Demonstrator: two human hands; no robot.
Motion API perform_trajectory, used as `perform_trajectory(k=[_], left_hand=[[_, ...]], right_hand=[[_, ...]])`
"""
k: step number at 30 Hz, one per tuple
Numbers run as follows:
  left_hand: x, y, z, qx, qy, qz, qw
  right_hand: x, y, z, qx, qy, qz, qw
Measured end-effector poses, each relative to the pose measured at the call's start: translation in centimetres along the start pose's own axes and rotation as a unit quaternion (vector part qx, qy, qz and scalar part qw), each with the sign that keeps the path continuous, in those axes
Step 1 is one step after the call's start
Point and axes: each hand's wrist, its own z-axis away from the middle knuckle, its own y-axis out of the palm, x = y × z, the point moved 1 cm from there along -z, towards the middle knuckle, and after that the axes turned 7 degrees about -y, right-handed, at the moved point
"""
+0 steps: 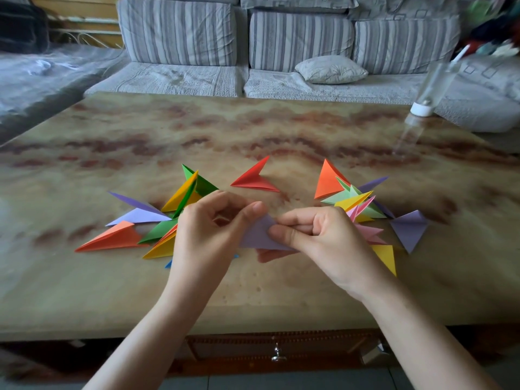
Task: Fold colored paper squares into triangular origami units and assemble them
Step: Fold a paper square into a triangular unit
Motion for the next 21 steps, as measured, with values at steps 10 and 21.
perform_trajectory(k=[10, 21], left_hand=[[0.1, -0.2, 0.1, -0.022, 0.003, 0.009, 1.0], [0.3, -1.4, -1.2, -0.01, -0.01, 0.036, 0.999]], right_hand=[[0.6, -0.4, 0.3, 0.018, -0.003, 0.013, 1.0], [0.7, -1.8, 0.3, -0.079, -0.041, 0.049, 0.995]])
